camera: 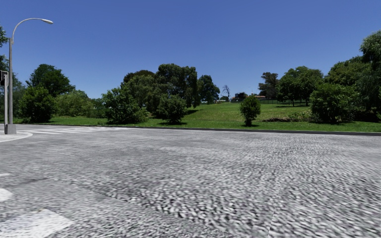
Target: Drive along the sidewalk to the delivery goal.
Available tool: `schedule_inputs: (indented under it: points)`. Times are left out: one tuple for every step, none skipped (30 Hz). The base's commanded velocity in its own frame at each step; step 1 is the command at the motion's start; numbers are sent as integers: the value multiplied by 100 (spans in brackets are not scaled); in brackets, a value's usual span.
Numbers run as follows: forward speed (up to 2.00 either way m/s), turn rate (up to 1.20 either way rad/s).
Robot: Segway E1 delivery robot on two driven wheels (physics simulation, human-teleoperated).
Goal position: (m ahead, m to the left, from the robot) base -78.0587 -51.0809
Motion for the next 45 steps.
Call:
schedule_inputs:
  points:
    - [0,0]
    - [0,0]
    - [0,0]
    - [0,0]
    - [0,0]
    - [0,0]
    - [0,0]
    - [0,0]
    - [0,0]
    - [0,0]
    - [0,0]
    - [0,0]
    - [0,0]
    - [0,0]
    - [0,0]
    - [0,0]
    - [0,0]
    - [0,0]
    - [0,0]
    - [0,0]
    - [0,0]
    - [0,0]
    - [0,0]
    - [0,0]
    - [0,0]
    - [0,0]
    - [0,0]
    - [0,0]
    - [0,0]
    - [0,0]
    - [-19,0]
    - [-33,0]
    - [-37,0]
    - [-38,0]
    - [-38,0]
    - [-38,0]
    - [-38,-1]
    - [-37,-8]
    - [-36,-14]
    - [-36,-15]
    - [-35,-18]
    - [-35,-18]
    - [-35,-18]
    - [-35,-22]
    - [-35,-25]
